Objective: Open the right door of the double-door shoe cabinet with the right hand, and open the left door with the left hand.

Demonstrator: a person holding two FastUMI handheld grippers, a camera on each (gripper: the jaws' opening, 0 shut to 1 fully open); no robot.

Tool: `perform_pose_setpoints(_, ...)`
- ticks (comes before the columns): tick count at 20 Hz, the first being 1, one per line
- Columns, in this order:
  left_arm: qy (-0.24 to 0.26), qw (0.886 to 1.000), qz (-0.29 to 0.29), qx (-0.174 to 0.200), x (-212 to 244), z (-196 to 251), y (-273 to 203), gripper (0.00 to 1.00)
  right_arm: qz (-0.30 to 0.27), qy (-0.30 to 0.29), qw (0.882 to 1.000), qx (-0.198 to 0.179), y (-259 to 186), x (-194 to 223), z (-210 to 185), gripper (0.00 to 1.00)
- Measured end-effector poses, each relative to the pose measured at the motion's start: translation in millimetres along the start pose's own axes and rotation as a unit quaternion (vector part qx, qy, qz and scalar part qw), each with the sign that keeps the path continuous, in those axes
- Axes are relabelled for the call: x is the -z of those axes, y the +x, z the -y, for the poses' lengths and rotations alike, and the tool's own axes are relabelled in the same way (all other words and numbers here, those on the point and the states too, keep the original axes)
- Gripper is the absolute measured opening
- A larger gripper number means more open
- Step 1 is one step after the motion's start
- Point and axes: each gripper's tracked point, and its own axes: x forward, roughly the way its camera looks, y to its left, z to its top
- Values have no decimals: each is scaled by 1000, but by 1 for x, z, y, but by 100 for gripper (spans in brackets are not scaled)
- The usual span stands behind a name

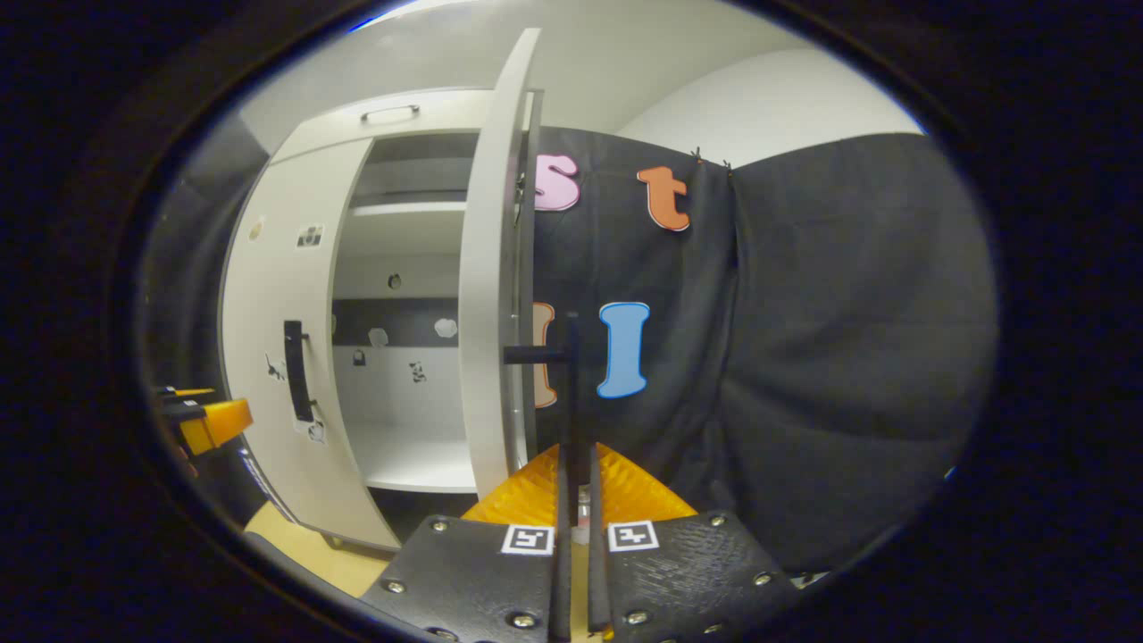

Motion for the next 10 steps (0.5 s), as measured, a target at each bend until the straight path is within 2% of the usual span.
perform_pose_setpoints(2,-1,1000,-1,-6,0,1,5,97,-1,-9,1000,-5,3,2,9,8)
perform_pose_setpoints(4,0,1000,-6,-16,3,0,10,97,2,-18,1000,6,0,-1,21,8)
perform_pose_setpoints(7,2,1000,-11,-28,4,-4,19,97,13,-9,1000,-3,-6,-5,27,8)
perform_pose_setpoints(8,4,999,-13,-34,5,-4,24,97,14,-13,1000,-5,-9,-6,28,10)
perform_pose_setpoints(9,6,999,-14,-40,5,-5,28,97,14,-20,1000,-1,-9,-6,32,22)
perform_pose_setpoints(10,8,999,-15,-45,5,-8,34,97,13,-27,1000,9,-10,-4,40,28)
